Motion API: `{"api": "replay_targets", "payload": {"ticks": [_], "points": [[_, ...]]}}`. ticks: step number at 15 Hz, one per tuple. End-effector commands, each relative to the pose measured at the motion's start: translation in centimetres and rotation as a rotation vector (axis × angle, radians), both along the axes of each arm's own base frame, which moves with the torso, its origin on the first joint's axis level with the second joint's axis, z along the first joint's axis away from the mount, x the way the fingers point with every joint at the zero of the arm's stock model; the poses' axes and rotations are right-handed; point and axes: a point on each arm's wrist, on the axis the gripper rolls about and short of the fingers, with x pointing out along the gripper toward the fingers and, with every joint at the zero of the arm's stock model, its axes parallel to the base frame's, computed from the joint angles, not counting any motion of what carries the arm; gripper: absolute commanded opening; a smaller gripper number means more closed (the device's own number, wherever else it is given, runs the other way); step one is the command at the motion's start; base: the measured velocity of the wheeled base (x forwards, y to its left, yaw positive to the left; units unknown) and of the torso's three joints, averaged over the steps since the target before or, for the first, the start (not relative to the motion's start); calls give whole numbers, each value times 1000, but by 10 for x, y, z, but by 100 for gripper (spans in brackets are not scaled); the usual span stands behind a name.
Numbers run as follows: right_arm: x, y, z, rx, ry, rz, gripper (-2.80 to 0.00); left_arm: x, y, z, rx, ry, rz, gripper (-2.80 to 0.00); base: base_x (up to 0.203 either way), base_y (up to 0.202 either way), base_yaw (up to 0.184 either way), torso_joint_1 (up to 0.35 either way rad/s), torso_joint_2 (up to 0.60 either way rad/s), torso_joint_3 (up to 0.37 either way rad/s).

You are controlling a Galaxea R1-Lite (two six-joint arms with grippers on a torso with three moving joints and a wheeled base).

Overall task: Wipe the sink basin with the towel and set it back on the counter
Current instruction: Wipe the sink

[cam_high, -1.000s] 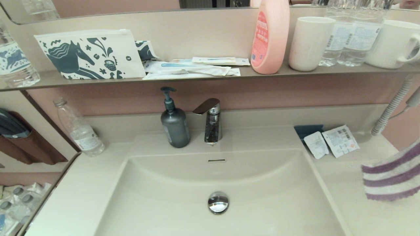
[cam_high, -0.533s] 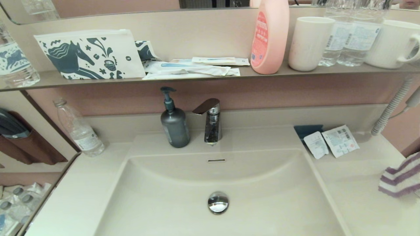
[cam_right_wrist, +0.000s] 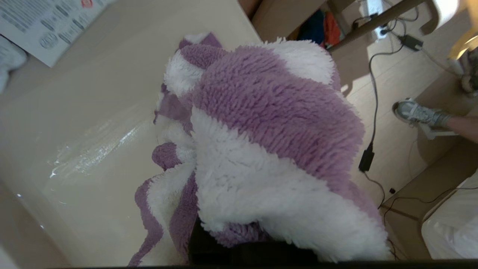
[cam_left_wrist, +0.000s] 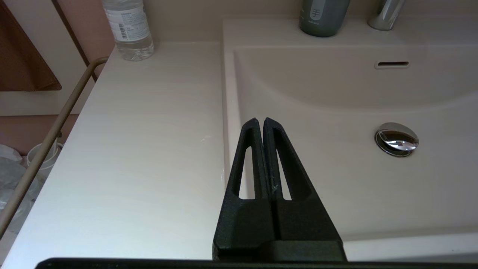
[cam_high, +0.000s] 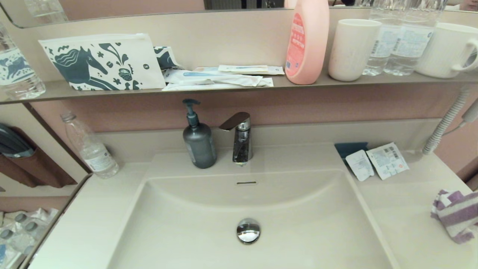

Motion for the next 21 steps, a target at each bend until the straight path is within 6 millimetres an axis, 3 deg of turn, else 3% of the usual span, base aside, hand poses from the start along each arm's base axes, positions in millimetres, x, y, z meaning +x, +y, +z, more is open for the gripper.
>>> {"api": "replay_targets", "payload": {"ticks": [1, 4, 9, 10, 11, 15, 21], "points": [[7, -4, -28, 35, 53, 2, -280, 0, 0, 0, -1, 1, 0, -280, 0, 0, 0, 0, 0, 0], [39, -23, -73, 57, 68, 5, -280, 0, 0, 0, -1, 1, 0, -280, 0, 0, 0, 0, 0, 0], [73, -47, -111, 113, 74, -14, -280, 0, 0, 0, -1, 1, 0, -280, 0, 0, 0, 0, 0, 0], [73, -46, -111, 123, 72, -3, -200, 0, 0, 0, -1, 1, 0, -280, 0, 0, 0, 0, 0, 0], [73, -46, -111, 126, 73, 0, 0, 0, 0, 0, -1, 1, 0, -280, 0, 0, 0, 0, 0, 0], [57, -37, -89, 95, 27, 3, 0, 0, 0, 0, -1, 1, 0, -280, 0, 0, 0, 0, 0, 0], [14, -3, 2, 137, -43, 58, 0, 0, 0, 0, -1, 1, 0, -280, 0, 0, 0, 0, 0, 0]]}}
